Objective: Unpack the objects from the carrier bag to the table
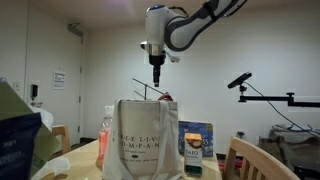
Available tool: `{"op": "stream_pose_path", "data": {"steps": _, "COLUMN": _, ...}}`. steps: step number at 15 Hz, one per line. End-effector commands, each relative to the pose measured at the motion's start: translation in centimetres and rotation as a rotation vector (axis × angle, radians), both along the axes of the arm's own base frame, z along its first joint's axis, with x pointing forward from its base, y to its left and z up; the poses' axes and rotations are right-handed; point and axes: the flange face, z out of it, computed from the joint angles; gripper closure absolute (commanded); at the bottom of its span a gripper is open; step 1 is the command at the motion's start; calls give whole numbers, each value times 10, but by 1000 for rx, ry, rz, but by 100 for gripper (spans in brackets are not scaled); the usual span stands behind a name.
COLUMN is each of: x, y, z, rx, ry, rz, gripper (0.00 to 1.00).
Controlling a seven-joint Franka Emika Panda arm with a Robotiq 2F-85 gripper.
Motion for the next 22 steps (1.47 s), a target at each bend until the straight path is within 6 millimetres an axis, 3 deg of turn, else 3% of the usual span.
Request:
{"op": "stream_pose_path", "data": {"steps": 1, "x": -19, "y": 41, "z": 12, "rx": -28, "ry": 11, "rz": 58, "gripper": 0}}
{"op": "stream_pose_path", "data": {"steps": 7, "x": -35, "y": 112, "z": 8, "rx": -1, "ry": 67, "rz": 179, "gripper": 0}}
{"op": "stream_pose_path", "data": {"steps": 12, "x": -44, "y": 139, "z": 8, "rx": 208, "ry": 125, "rz": 321, "gripper": 0}}
{"op": "stream_pose_path", "data": {"steps": 14, "x": -44, "y": 133, "z": 11, "rx": 257, "ry": 146, "rz": 323, "gripper": 0}}
{"op": "stream_pose_path", "data": {"steps": 17, "x": -36, "y": 106, "z": 8, "rx": 274, "ry": 152, "rz": 270, "gripper": 0}}
{"op": "stream_pose_path", "data": {"steps": 22, "x": -16, "y": 57, "z": -20, "rx": 271, "ry": 173, "rz": 180, "gripper": 0}}
